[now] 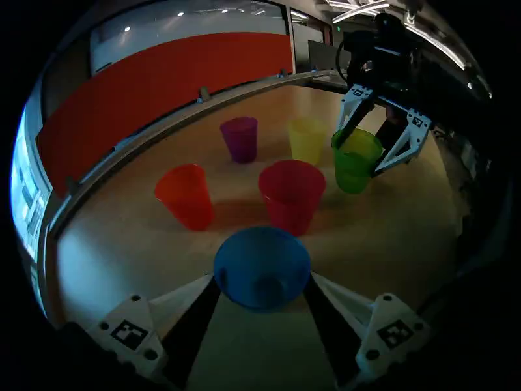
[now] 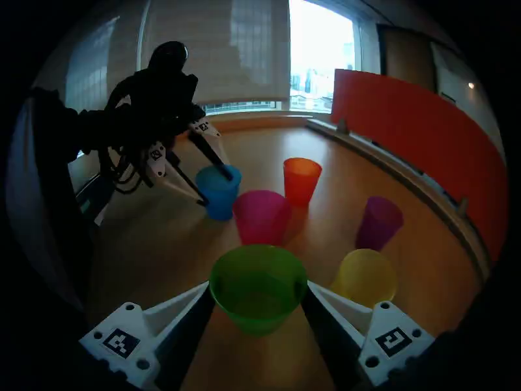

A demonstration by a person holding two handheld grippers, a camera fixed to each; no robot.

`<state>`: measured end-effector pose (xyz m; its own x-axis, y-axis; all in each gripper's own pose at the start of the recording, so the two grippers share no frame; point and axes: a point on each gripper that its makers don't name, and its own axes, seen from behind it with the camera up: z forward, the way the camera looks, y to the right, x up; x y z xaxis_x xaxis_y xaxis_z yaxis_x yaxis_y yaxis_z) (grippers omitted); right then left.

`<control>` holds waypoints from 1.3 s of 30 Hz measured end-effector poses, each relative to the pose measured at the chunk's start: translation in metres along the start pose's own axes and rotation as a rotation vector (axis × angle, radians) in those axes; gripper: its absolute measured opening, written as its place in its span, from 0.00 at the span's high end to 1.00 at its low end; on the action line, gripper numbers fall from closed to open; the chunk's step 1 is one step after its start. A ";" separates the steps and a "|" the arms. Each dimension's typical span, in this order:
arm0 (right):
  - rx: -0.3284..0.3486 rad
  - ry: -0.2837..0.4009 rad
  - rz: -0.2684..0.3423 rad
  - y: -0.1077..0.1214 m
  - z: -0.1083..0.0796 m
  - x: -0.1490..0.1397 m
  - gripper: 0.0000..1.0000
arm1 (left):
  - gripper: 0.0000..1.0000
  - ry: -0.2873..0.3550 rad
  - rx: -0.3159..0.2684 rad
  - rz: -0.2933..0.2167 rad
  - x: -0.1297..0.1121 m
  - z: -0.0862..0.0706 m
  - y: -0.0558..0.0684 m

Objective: Pour water

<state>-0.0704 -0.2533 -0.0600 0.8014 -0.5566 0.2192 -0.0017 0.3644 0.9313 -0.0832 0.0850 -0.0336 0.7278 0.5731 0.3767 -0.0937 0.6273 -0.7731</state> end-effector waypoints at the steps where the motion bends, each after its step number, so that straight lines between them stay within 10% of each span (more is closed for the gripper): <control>1: 0.000 0.000 0.001 0.000 0.000 0.000 0.10 | 0.14 0.000 -0.001 -0.001 -0.001 0.000 0.000; 39: -0.004 -0.007 0.042 -0.003 0.011 -0.016 0.10 | 0.13 -0.017 -0.014 -0.015 -0.011 0.001 0.001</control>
<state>-0.0901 -0.2535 -0.0630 0.7966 -0.5459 0.2597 -0.0325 0.3902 0.9202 -0.0918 0.0797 -0.0380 0.7173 0.5729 0.3966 -0.0735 0.6282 -0.7746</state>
